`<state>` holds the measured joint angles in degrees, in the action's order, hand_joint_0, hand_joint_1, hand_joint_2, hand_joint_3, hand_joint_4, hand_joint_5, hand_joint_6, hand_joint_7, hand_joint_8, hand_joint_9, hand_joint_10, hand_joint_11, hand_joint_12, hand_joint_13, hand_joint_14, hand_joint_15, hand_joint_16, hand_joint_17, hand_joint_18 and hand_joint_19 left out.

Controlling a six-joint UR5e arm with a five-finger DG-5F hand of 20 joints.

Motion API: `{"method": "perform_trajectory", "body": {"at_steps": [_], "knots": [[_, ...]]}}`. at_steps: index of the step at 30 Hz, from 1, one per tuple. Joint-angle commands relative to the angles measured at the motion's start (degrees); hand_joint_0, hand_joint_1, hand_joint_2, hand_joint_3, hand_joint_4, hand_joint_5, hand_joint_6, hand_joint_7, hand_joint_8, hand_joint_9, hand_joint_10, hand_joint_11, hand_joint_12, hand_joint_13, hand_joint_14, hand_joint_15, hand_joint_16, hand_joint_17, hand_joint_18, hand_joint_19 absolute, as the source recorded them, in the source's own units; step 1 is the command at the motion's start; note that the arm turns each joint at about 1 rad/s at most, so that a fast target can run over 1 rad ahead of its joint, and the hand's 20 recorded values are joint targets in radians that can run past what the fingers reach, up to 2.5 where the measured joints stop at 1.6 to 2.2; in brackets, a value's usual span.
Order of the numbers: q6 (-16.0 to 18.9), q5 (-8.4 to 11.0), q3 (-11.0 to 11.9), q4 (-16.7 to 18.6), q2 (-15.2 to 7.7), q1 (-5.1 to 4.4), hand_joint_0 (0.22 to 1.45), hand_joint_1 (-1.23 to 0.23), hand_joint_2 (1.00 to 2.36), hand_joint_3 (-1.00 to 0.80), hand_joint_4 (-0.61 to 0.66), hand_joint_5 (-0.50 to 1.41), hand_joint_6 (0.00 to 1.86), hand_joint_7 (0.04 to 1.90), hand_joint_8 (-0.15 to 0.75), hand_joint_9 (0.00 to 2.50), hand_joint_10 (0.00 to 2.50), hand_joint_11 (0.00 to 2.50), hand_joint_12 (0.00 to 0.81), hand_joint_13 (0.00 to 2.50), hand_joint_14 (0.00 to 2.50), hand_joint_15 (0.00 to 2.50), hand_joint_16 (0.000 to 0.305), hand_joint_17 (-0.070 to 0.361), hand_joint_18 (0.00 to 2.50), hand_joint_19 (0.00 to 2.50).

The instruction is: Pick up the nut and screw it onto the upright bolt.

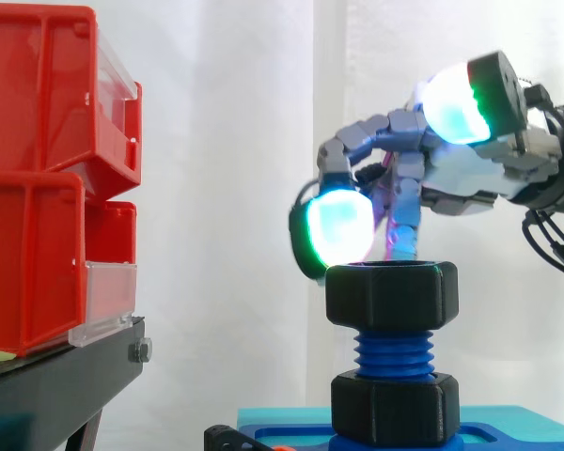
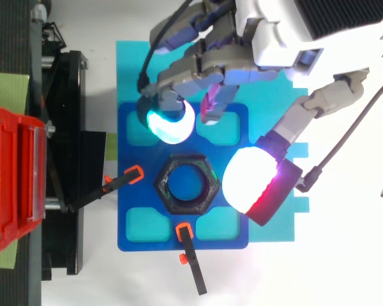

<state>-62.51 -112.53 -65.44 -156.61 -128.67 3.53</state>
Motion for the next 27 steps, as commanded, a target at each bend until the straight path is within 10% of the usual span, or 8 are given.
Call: {"method": "perform_trajectory", "body": {"at_steps": [1,4,10,27], "knots": [[0.0,-0.50,1.4,-1.1,0.0,0.07,0.45,-0.19,1.00,-0.50,0.21,-0.09,0.50,0.75,0.234,1.08,0.00,0.00,0.252,0.70,0.00,0.00,0.032,0.071,0.43,0.00],[0.0,-1.11,1.5,-0.9,0.0,0.25,0.42,-0.15,1.00,-0.50,0.14,-0.17,0.50,0.59,0.215,0.59,0.00,0.00,0.318,0.27,0.00,0.00,0.040,0.089,0.00,0.00],[0.0,-1.11,1.5,-0.7,0.0,0.25,0.41,-0.08,1.00,-0.50,0.09,-0.20,0.50,0.55,0.171,0.15,0.00,0.00,0.327,0.00,0.00,0.00,0.045,0.101,0.00,0.00],[0.1,1.79,-0.8,-1.8,-0.2,-2.65,0.41,-0.01,1.00,-0.50,0.05,-0.23,0.50,0.55,0.138,0.00,0.00,0.00,0.318,0.00,0.00,0.00,0.051,0.115,0.00,0.00]]}}
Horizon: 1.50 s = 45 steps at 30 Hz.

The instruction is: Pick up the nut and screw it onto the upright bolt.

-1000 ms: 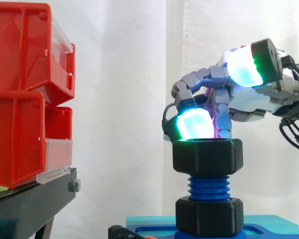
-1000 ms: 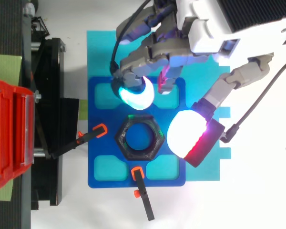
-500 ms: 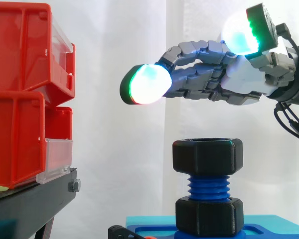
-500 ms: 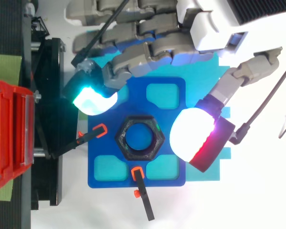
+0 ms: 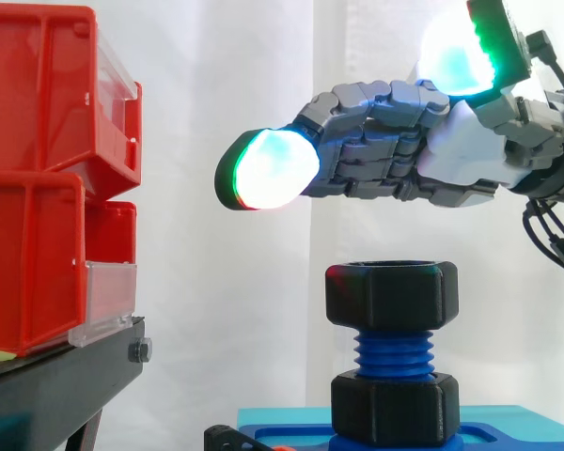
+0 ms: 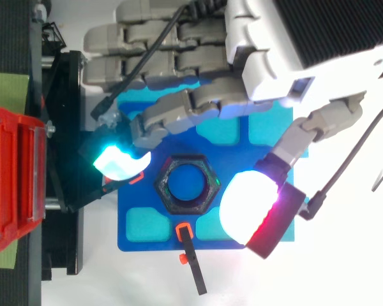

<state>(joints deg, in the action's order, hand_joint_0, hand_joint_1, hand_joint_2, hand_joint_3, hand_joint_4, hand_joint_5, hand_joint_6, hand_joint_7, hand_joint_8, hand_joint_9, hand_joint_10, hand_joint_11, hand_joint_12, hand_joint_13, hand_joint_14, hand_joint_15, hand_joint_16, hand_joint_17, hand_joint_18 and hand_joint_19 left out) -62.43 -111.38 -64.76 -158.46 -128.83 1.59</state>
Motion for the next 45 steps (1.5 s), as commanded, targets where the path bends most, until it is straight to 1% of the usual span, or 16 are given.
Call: {"method": "perform_trajectory", "body": {"at_steps": [1,3,7,8,10,11,16,21,22,26,27,29,32,40,41,45], "knots": [[0.0,0.81,-1.9,0.3,0.0,-0.80,0.41,-0.01,1.00,-0.50,0.06,-0.23,0.50,0.55,0.138,0.00,0.00,0.00,0.319,0.00,0.00,0.00,0.051,0.115,0.00,0.00],[0.2,1.51,-2.9,1.8,0.0,-1.06,0.41,-0.01,1.00,-0.50,0.06,-0.22,0.50,0.55,0.142,0.00,0.00,0.00,0.316,0.00,0.00,0.00,0.051,0.114,0.00,0.00],[0.6,2.39,-3.6,3.8,0.0,-1.68,0.41,-0.01,1.00,-0.50,0.07,-0.22,0.50,0.56,0.146,0.00,0.00,0.00,0.316,0.00,0.00,0.00,0.050,0.113,0.00,0.00],[0.8,2.65,-3.6,4.0,0.0,-2.03,0.41,-0.01,1.00,-0.50,0.07,-0.22,0.50,0.56,0.147,0.00,0.00,0.00,0.318,0.00,0.00,0.00,0.050,0.112,0.00,0.00],[1.1,2.83,-3.6,4.0,0.0,-2.20,0.41,-0.01,1.00,-0.50,0.08,-0.22,0.50,0.57,0.147,0.00,0.00,0.00,0.319,0.00,0.00,0.00,0.050,0.112,0.00,0.00],[1.2,3.18,-3.6,3.9,0.0,-2.56,0.41,-0.01,1.00,-0.50,0.07,-0.21,0.50,0.57,0.148,0.00,0.00,0.00,0.320,0.00,0.00,0.00,0.050,0.112,0.00,0.00],[1.2,3.45,-3.6,3.8,0.0,-3.17,0.41,-0.01,1.00,-0.50,0.09,-0.21,0.50,0.59,0.154,0.00,0.00,0.00,0.320,0.00,0.00,0.00,0.049,0.111,0.00,0.00],[1.2,3.45,-3.6,3.4,0.0,-3.35,0.41,-0.01,1.00,-0.50,0.09,-0.20,0.50,0.63,0.164,0.00,0.00,0.00,0.321,0.00,0.00,0.00,0.049,0.110,0.00,0.00],[1.2,3.45,-3.7,3.4,0.0,-3.26,0.42,-0.01,1.00,-0.50,0.09,-0.20,0.50,0.64,0.164,0.00,0.00,0.00,0.323,0.00,0.00,0.00,0.049,0.110,0.00,0.00],[1.2,3.45,-4.2,3.7,0.0,-3.35,0.42,-0.02,1.00,-0.50,0.10,-0.20,0.50,0.68,0.170,0.00,0.00,0.00,0.322,0.00,0.00,0.00,0.049,0.110,0.00,0.00],[1.2,3.45,-5.0,4.0,0.0,-3.43,0.42,-0.02,1.00,-0.50,0.10,-0.20,0.50,0.68,0.171,0.00,0.00,0.00,0.322,0.00,0.00,0.00,0.049,0.110,0.00,0.00],[1.2,3.45,-5.3,4.4,0.0,-3.52,0.42,-0.02,1.00,-0.50,0.11,-0.19,0.50,0.70,0.175,0.00,0.00,0.00,0.322,0.00,0.00,0.00,0.049,0.109,0.00,0.00],[1.2,3.45,-5.3,4.6,0.0,-3.52,0.42,-0.02,1.00,-0.50,0.11,-0.19,0.50,0.72,0.178,0.00,0.00,0.00,0.323,0.00,0.00,0.00,0.049,0.109,0.00,0.00],[1.0,3.45,-5.3,4.7,0.0,-3.52,0.42,-0.02,1.00,-0.50,0.12,-0.18,0.50,0.72,0.179,0.01,0.00,0.00,0.320,0.00,0.00,0.00,0.048,0.107,0.00,0.00],[0.9,3.45,-5.3,4.7,0.0,-3.52,0.42,-0.04,1.00,-0.50,0.12,-0.18,0.50,0.71,0.182,0.04,0.00,0.00,0.318,0.00,0.00,0.00,0.047,0.106,0.00,0.00],[0.5,3.45,-5.3,4.9,0.0,-3.17,0.42,-0.04,1.00,-0.50,0.12,-0.18,0.50,0.71,0.183,0.05,0.00,0.00,0.313,0.00,0.00,0.00,0.045,0.102,0.00,0.00]]}}
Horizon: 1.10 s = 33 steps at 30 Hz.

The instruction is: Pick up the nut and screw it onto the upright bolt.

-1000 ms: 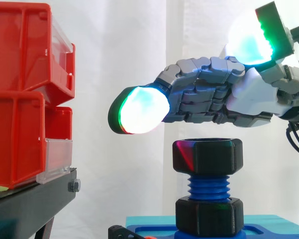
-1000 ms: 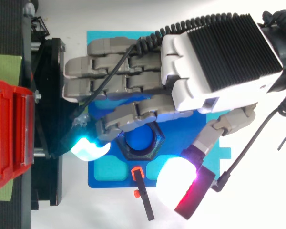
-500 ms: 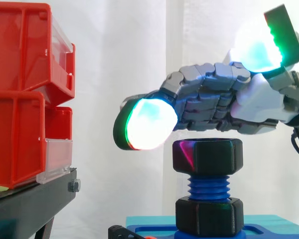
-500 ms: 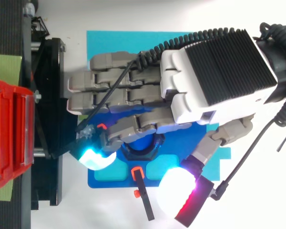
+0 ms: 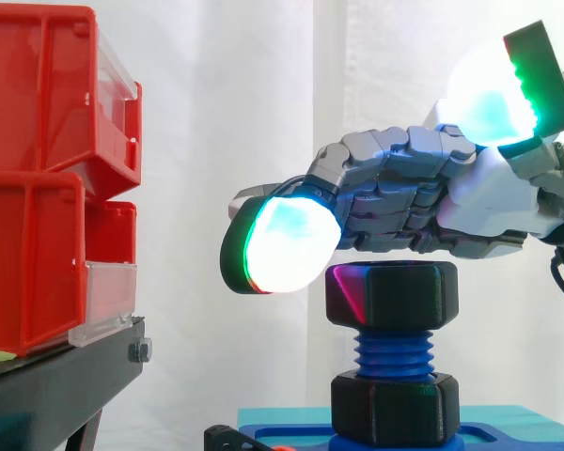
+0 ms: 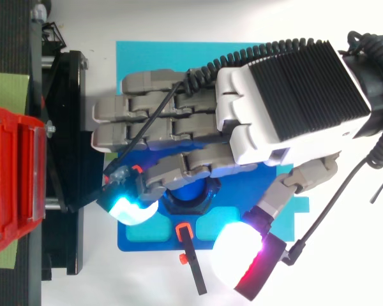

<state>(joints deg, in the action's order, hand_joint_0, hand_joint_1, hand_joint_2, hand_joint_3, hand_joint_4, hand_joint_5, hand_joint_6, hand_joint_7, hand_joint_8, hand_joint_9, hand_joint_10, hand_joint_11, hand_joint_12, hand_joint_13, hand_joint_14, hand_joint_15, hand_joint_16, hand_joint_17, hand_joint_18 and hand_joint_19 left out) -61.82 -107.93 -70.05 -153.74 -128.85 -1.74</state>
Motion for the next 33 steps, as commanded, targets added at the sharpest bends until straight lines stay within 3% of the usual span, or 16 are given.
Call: {"method": "perform_trajectory", "body": {"at_steps": [1,19,33], "knots": [[-0.1,0.00,0.0,0.2,0.0,0.16,0.42,-0.04,1.00,-0.50,0.12,-0.17,0.50,0.70,0.183,0.06,0.00,0.00,0.303,0.00,0.00,0.00,0.045,0.101,0.00,0.00],[-0.2,-0.79,0.0,0.2,0.0,1.22,0.44,-0.05,1.00,-0.50,0.16,-0.15,0.50,0.70,0.180,0.15,0.00,0.00,0.221,0.00,0.00,0.00,0.028,0.064,0.00,0.00],[-0.3,-1.93,0.0,-0.2,0.0,2.36,0.46,-0.13,1.00,-0.50,0.24,-0.10,0.50,0.77,0.215,0.49,0.00,0.00,0.159,0.17,0.00,0.00,0.014,0.032,0.00,0.00]]}}
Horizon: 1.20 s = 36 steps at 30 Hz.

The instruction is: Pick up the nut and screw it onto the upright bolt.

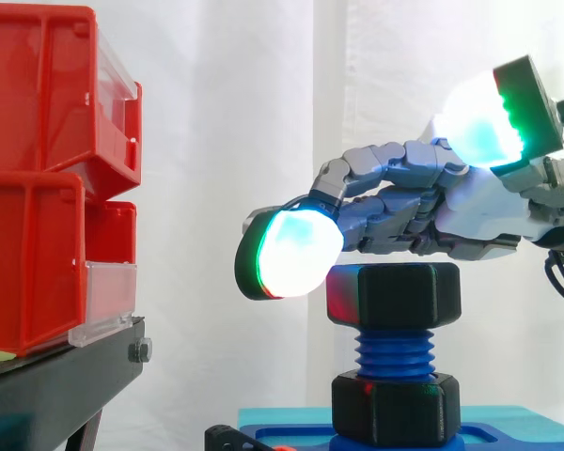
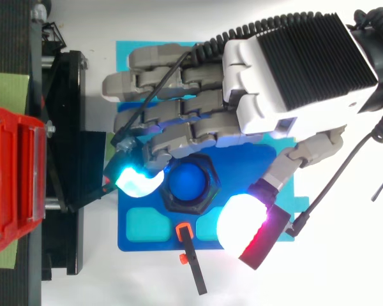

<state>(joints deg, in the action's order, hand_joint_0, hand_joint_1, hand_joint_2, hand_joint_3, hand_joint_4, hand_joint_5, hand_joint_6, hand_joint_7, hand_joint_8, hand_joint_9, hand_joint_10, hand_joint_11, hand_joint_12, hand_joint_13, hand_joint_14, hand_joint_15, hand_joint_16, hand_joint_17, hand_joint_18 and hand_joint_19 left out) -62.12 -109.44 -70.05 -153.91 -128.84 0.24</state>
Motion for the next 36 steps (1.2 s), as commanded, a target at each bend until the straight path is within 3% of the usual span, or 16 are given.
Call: {"method": "perform_trajectory", "body": {"at_steps": [1,11,15,23,31,36], "knots": [[0.0,-0.52,0.0,-0.1,0.0,0.46,0.46,-0.14,1.00,-0.50,0.25,-0.09,0.50,0.78,0.218,0.52,0.00,0.00,0.155,0.19,0.00,0.00,0.014,0.032,0.00,0.00],[0.0,-1.66,0.0,0.1,0.0,1.52,0.48,-0.23,1.00,-0.50,0.24,-0.04,0.50,0.89,0.212,0.66,0.00,0.00,0.136,0.30,0.00,0.00,0.012,0.027,0.02,0.00],[-0.1,-3.15,0.0,0.1,0.0,2.66,0.48,-0.23,1.00,-0.50,0.22,-0.02,0.50,0.95,0.208,0.72,0.00,0.00,0.138,0.32,0.00,0.00,0.012,0.027,0.04,0.00],[-0.2,-4.73,0.0,-0.1,0.1,4.07,0.48,-0.22,1.00,-0.50,0.13,0.03,0.50,1.13,0.204,0.85,0.00,0.00,0.134,0.40,0.00,0.00,0.010,0.023,0.11,0.00],[-0.2,-6.05,0.0,-0.1,0.1,4.68,0.50,-0.22,1.00,-0.50,0.14,0.08,0.50,1.32,0.177,1.11,0.00,0.00,0.116,0.58,0.00,0.00,0.008,0.017,0.28,0.00],[-0.3,-6.58,0.0,0.0,0.2,5.03,0.50,-0.22,1.00,-0.50,0.14,0.08,0.50,1.34,0.175,1.20,0.00,0.00,0.114,0.63,0.00,0.00,0.007,0.015,0.32,0.00]]}}
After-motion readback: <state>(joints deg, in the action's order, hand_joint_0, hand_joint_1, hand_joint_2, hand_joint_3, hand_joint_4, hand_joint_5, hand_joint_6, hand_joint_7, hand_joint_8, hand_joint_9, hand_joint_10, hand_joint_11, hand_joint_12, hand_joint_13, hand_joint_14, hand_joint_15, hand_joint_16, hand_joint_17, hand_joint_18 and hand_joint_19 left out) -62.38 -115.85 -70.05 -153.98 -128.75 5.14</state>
